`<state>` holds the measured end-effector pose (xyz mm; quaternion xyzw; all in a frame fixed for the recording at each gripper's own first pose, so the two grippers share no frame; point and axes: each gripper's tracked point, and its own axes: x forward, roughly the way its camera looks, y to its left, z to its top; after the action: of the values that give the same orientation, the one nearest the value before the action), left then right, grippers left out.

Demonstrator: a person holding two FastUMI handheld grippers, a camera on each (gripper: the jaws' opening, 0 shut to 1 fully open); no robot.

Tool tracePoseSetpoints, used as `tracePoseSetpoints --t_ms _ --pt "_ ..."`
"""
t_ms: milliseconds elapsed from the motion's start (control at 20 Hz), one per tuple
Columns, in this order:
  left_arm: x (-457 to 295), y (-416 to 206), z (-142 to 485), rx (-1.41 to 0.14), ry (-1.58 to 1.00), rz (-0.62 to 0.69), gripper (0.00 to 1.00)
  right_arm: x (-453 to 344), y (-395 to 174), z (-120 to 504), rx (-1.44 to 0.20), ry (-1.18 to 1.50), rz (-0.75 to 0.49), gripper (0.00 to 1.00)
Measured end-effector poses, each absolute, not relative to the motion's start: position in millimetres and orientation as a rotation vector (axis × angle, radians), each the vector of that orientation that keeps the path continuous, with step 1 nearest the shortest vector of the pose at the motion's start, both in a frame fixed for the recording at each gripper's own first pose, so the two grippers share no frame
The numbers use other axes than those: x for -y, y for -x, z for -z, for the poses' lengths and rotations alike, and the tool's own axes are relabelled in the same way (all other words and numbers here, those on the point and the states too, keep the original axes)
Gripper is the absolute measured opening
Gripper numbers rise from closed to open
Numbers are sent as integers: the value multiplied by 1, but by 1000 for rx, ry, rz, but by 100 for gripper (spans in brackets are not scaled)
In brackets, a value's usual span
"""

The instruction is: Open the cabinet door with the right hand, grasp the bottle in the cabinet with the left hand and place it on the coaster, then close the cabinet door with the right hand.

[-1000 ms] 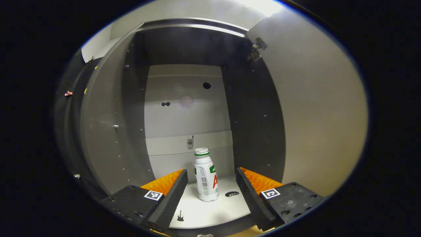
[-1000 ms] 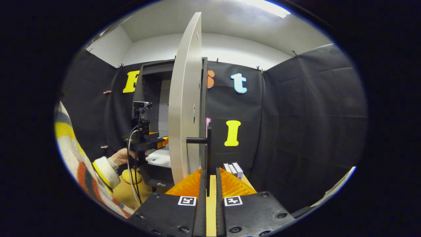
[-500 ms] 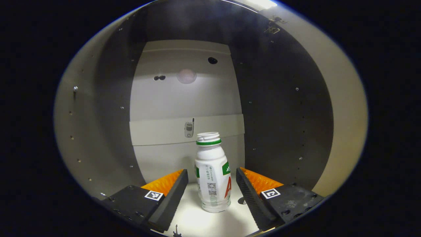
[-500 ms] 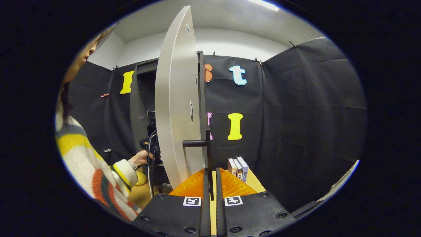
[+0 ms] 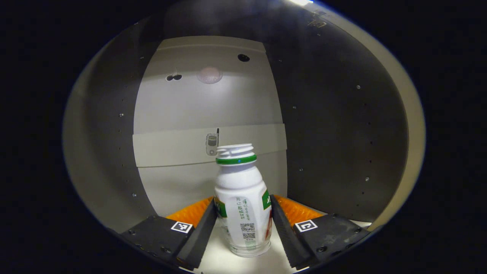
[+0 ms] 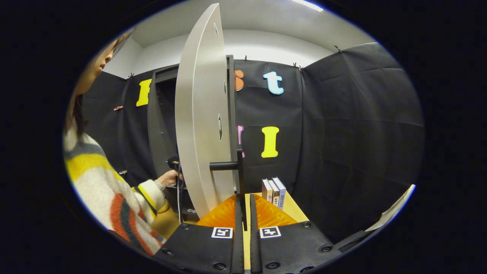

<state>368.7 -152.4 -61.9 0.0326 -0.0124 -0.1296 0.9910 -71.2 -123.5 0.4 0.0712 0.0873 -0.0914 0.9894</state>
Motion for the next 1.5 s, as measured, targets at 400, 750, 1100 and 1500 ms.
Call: tracePoseSetpoints --t_ms 400,750,1100,1500 --pt "140 -343 35 63 -44 251 77 127 71 0 -159 -152 194 11" --pt "118 -254 5 118 1 281 77 122 95 9 -172 -70 229 11" --pt "97 -177 -4 130 16 269 77 89 130 -2 -163 -56 146 14" --pt "50 -97 21 86 -21 162 78 -4 102 -15 -118 -66 -198 16"
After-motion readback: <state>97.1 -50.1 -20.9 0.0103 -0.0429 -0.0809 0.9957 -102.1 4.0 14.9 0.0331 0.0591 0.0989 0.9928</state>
